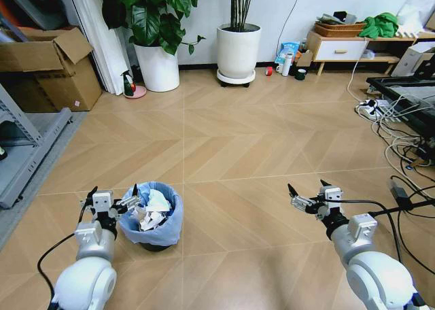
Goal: Pick up the trash bin and place the garbage on the floor into it.
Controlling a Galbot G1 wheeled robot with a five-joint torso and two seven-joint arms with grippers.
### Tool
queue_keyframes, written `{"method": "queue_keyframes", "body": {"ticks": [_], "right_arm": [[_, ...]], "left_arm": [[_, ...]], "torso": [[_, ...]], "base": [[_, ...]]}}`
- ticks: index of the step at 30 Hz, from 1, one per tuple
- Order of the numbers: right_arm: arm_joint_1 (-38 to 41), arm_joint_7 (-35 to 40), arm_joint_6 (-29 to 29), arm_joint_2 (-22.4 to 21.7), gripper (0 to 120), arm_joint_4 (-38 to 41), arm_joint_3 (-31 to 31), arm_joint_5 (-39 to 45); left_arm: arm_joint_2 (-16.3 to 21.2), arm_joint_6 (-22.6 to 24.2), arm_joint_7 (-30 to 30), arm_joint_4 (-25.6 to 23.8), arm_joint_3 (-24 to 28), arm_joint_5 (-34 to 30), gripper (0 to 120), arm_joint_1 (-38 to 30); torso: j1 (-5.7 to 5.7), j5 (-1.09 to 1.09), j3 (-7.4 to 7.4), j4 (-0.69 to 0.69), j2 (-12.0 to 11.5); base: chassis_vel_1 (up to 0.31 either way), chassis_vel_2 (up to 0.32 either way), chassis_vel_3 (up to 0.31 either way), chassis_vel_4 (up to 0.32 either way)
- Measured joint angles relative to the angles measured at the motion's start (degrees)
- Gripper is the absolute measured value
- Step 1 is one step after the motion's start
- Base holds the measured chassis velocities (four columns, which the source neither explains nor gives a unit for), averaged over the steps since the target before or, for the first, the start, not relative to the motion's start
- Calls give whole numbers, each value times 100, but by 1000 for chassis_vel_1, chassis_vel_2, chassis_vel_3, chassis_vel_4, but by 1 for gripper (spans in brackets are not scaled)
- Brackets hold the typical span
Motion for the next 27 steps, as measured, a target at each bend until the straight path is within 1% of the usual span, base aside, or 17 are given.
{"method": "queue_keyframes", "body": {"ticks": [1, 3, 4, 6, 7, 10, 15, 27], "right_arm": [[-83, -3, -10, 98, 100, 109, 69, -26], [-283, -29, -103, 331, 100, 408, 294, -82], [-283, -29, -103, 331, 100, 408, 294, -82], [-468, -43, -162, 482, 100, 699, 471, -99], [-468, -43, -162, 482, 100, 699, 471, -99], [-717, -187, -157, 673, 100, 1203, 731, -251], [-744, -272, -86, 789, 100, 1377, 882, -422], [-727, -275, -63, 794, 100, 1373, 891, -472]], "left_arm": [[-107, -9, 17, -119, -21, 81, 102, 91], [-330, -29, 92, -385, -57, 286, 100, 305], [-330, -29, 92, -385, -57, 286, 100, 305], [-477, -57, 184, -609, -76, 467, 100, 473], [-477, -57, 184, -609, -76, 467, 100, 473], [-633, -184, 413, -911, -97, 732, 100, 721], [-645, -158, 461, -1072, -13, 775, 100, 809], [-626, -115, 420, -1081, 5, 768, 100, 787]], "torso": [[0, -1, 0, 0, 0], [0, 0, 0, 0, 0], [0, 0, 0, 0, 0], [0, -1, 0, 0, 0], [0, -1, 0, 0, 0], [0, -1, 0, -1, 0], [0, 0, 0, -1, 0], [0, 0, 1, 0, 0]], "base": [[0, 0, 0, 0], [0, 0, 0, 0], [0, 0, 0, 0], [0, 0, 0, 0], [0, 0, 0, 0], [0, 0, 0, 0], [0, 0, 0, 0], [0, 0, 0, 0]]}}
